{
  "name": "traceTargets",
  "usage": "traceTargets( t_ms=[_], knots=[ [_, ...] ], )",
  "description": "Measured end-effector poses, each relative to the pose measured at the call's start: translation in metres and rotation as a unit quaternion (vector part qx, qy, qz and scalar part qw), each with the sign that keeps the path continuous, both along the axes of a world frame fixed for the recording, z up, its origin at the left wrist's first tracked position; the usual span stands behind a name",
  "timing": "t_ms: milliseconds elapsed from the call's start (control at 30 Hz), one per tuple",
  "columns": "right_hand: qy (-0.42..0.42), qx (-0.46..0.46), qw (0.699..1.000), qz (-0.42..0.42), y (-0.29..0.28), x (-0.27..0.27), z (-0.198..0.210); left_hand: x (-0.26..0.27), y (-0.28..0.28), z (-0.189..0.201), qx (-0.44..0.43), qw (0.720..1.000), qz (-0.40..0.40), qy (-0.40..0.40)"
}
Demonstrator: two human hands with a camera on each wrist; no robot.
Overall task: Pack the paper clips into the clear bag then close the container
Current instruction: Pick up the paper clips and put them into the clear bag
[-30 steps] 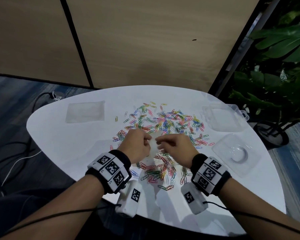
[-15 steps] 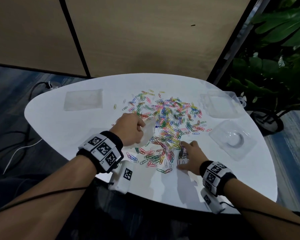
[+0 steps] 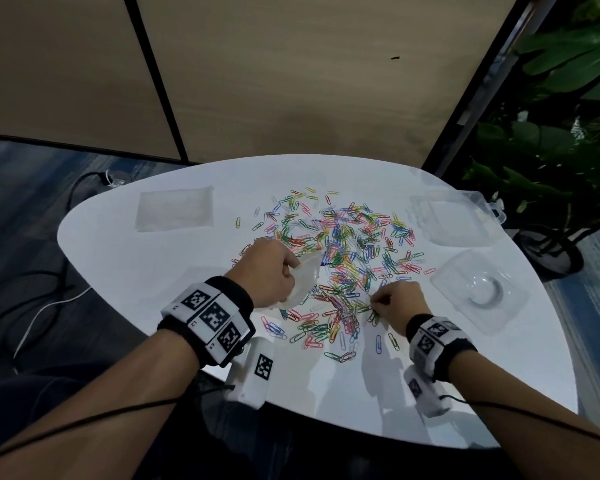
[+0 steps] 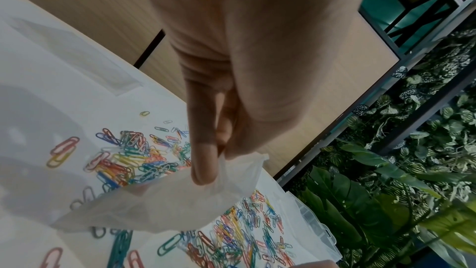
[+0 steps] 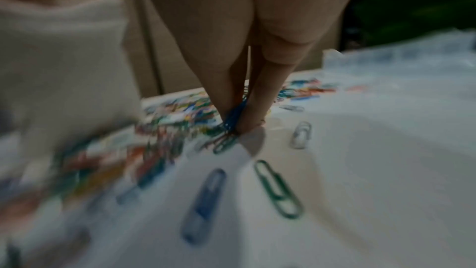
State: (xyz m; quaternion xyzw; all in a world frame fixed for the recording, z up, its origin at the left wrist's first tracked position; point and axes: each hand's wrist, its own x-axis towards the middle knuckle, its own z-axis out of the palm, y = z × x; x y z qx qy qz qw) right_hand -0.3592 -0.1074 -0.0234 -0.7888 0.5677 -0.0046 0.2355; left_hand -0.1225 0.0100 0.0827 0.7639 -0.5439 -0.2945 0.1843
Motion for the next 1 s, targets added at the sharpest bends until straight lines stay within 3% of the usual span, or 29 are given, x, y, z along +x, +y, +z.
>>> traceTargets(
  t_ms=[67,100,167,233,333,600,733,833,900,1000],
  knots=[
    [-0.097,0.088,0.985,-0.109,-0.008,-0.004,0.005,0.001,0.000,0.000,0.000,1.000,0.004,0.000],
    [-0.179,0.151,0.958,-0.164,-0.011,-0.004,0.009,0.001,0.000,0.000,-0.002,1.000,0.006,-0.002],
    [-0.371,0.266,0.858,-0.236,-0.010,0.004,0.024,0.000,-0.001,0.000,-0.004,1.000,0.007,0.000],
    [-0.470,0.332,0.785,-0.231,-0.005,0.019,0.047,-0.002,-0.001,-0.001,-0.001,1.000,0.004,0.009],
    [-0.514,0.390,0.741,-0.186,0.010,0.041,0.076,-0.006,-0.001,-0.002,0.004,1.000,-0.010,0.004],
    [-0.461,0.375,0.781,-0.191,0.048,0.078,0.069,-0.014,0.001,-0.006,-0.016,0.999,0.005,0.033],
    [-0.374,0.312,0.866,-0.114,0.046,0.077,0.068,-0.016,0.001,-0.008,-0.012,0.999,-0.004,0.035],
    [-0.248,0.195,0.949,0.010,0.041,0.073,0.068,-0.017,0.001,-0.008,-0.014,0.999,-0.011,0.030],
    [-0.223,0.166,0.958,0.073,0.039,0.073,0.071,-0.017,0.000,-0.008,-0.021,1.000,-0.011,0.018],
    [-0.309,0.159,0.937,0.044,0.031,0.067,0.074,-0.011,-0.001,-0.007,-0.023,0.999,0.009,0.021]
  ],
)
